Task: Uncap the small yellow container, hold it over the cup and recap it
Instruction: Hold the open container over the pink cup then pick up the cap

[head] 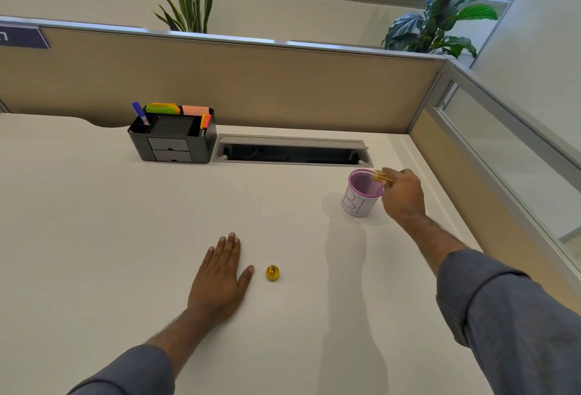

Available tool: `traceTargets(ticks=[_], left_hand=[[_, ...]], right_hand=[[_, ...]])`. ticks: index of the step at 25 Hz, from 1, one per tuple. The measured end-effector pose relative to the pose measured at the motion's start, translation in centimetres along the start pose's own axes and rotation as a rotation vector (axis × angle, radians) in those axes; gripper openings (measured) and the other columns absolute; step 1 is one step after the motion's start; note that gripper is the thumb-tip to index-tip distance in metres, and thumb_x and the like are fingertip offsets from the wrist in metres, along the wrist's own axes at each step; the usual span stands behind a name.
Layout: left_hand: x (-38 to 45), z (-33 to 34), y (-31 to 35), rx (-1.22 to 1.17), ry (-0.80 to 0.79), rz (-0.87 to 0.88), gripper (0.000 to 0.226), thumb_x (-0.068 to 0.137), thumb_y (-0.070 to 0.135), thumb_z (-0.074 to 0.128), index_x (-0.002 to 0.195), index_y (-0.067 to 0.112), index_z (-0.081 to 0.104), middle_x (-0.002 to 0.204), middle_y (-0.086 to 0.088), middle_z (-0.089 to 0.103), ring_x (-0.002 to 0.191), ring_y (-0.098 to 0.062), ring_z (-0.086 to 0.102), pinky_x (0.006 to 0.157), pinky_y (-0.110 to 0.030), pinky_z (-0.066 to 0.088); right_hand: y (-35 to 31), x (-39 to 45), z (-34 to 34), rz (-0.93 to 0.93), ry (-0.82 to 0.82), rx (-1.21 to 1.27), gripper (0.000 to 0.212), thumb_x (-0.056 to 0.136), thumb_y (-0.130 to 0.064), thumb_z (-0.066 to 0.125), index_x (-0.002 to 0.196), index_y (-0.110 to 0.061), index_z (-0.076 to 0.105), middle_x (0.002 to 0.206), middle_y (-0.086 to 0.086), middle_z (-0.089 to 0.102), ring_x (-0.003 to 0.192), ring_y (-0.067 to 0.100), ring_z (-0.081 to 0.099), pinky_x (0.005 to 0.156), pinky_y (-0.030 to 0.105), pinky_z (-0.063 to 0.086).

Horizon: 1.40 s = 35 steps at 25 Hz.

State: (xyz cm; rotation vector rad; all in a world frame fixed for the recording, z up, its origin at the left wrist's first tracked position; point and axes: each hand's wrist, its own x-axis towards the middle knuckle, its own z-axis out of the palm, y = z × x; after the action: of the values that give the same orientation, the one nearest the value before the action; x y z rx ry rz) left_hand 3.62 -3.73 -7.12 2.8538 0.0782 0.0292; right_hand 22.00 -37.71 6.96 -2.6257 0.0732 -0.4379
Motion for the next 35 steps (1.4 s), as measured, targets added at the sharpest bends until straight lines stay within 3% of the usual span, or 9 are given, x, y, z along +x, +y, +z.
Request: traceTargets(ticks=[17, 23, 27, 30, 33, 35], left_hand=[[-0.1, 0.0, 0.1, -0.009, 0.009, -0.002, 0.073, 0.095, 0.059, 0.009, 0.153, 0.018, -0.007, 0.164, 0.005, -0.009, 0.149, -0.008, -0.013, 0.121, -0.029, -0.008], [-0.1, 0.0, 0.1, -0.009, 0.003, -0.001, 0.073, 0.094, 0.060, 0.008, 0.153, 0.018, -0.009, 0.164, 0.005, -0.009, 0.149, -0.008, -0.013, 0.121, -0.029, -0.008], [-0.1, 0.0, -0.1, -0.006, -0.008, -0.006, 0.073, 0.094, 0.060, 0.008, 0.152, 0.018, -0.009, 0.164, 0.005, -0.008, 0.149, -0.009, -0.012, 0.121, -0.029, -0.008], [-0.1, -0.2, 0.1, -0.027, -0.021, -0.010, 0.073, 0.094, 0.060, 0.008, 0.152, 0.019, -0.010, 0.165, 0.005, -0.008, 0.149, -0.008, -0.013, 0.121, -0.028, -0.008], [0.0, -0.9, 0.3, -0.171, -0.022, -0.022, 0.081, 0.089, 0.068, 0.008, 0.154, 0.020, 0.001, 0.165, 0.007, 0.000, 0.148, -0.003, -0.010, 0.120, -0.026, -0.007], [0.0, -1.5, 0.8, -0.259, -0.014, 0.011, 0.083, 0.088, 0.072, 0.020, 0.155, 0.022, 0.013, 0.164, 0.009, 0.011, 0.148, -0.002, -0.003, 0.119, -0.023, -0.005]], right_hand=[[0.1, 0.3, -0.9, -0.088, -0.080, -0.208, 0.033, 0.087, 0.002, 0.055, 0.113, -0.011, 0.070, 0.098, 0.018, 0.059, 0.095, 0.035, 0.054, 0.069, 0.040, 0.052], [-1.7, 1.0, -1.3, -0.209, -0.117, -0.338, 0.026, 0.088, -0.013, 0.064, 0.113, -0.009, 0.069, 0.102, 0.015, 0.057, 0.100, 0.031, 0.052, 0.074, 0.041, 0.052], [-2.4, 0.8, -1.0, -0.238, -0.128, -0.421, 0.030, 0.085, -0.012, 0.069, 0.114, -0.008, 0.068, 0.106, 0.015, 0.059, 0.102, 0.030, 0.053, 0.069, 0.036, 0.047], [-2.2, 0.8, -0.5, -0.043, -0.059, -0.156, 0.039, 0.082, -0.001, 0.069, 0.119, -0.009, 0.066, 0.113, 0.017, 0.060, 0.104, 0.032, 0.055, 0.071, 0.034, 0.047], [-2.0, 0.5, -0.3, 0.275, -0.056, 0.392, 0.033, 0.089, -0.001, 0.062, 0.120, -0.012, 0.066, 0.122, 0.013, 0.062, 0.102, 0.025, 0.056, 0.072, 0.029, 0.047], [-2.1, -0.3, -0.3, 0.442, -0.107, 0.731, 0.028, 0.092, -0.008, 0.060, 0.120, -0.012, 0.065, 0.118, 0.013, 0.064, 0.093, 0.022, 0.057, 0.065, 0.027, 0.050]])
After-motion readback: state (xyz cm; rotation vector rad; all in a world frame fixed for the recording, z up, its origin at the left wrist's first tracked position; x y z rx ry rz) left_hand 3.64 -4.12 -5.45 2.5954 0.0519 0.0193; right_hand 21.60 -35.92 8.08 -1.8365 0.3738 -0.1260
